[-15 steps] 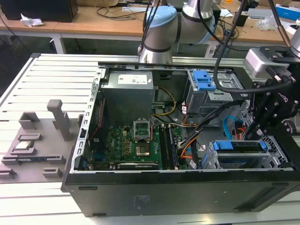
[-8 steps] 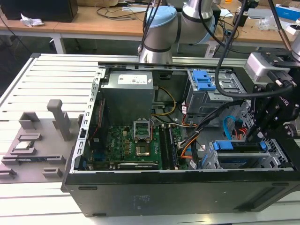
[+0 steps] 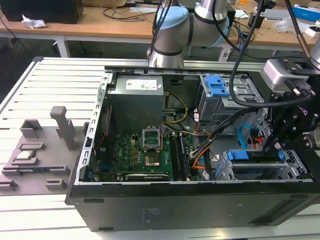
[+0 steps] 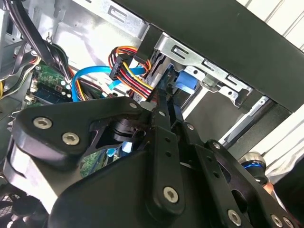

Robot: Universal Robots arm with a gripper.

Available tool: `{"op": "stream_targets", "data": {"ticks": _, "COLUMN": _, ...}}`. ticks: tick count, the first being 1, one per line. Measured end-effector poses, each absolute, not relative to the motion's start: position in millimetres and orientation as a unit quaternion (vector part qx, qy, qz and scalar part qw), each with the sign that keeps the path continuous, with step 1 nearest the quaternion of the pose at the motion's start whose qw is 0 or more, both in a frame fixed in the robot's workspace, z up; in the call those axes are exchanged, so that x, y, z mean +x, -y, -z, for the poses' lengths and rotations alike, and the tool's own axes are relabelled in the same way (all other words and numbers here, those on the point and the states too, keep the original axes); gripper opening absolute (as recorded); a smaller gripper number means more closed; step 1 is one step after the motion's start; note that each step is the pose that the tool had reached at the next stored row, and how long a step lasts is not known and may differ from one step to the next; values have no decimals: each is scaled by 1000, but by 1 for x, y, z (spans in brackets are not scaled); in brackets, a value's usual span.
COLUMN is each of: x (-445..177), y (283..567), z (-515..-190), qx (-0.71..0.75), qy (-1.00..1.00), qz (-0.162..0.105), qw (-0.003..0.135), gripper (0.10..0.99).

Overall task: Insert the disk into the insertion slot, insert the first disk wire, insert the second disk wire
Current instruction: 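Insert the first disk wire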

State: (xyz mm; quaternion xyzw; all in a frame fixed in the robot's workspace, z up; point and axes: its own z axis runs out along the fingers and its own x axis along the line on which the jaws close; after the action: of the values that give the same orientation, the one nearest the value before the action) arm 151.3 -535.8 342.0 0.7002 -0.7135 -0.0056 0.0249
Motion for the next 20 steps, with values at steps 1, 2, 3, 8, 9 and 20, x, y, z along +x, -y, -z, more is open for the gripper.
{"op": "stream_targets", "data": {"ticks": 1, "x": 151, "y": 536, "z": -341, "qx": 700, "qy": 713, "qz": 6, "qw": 25, "gripper": 169}}
{"op": "stream_targets", "data": {"ticks": 2, "x": 151, "y": 536, "z": -341, "qx": 700, "qy": 713, "qz": 6, "qw": 25, "gripper": 169}}
{"op": "stream_targets", "data": {"ticks": 3, "x": 152, "y": 536, "z": -341, "qx": 700, "qy": 713, "qz": 6, "qw": 25, "gripper": 169}}
{"op": "stream_targets", "data": {"ticks": 8, "x": 152, "y": 537, "z": -337, "qx": 700, "qy": 713, "qz": 5, "qw": 25, "gripper": 169}}
{"op": "stream_targets", "data": {"ticks": 9, "x": 152, "y": 537, "z": -336, "qx": 700, "qy": 713, "qz": 5, "qw": 25, "gripper": 169}}
{"op": "stream_targets", "data": {"ticks": 20, "x": 151, "y": 536, "z": -353, "qx": 700, "qy": 713, "qz": 5, "qw": 25, "gripper": 243}}
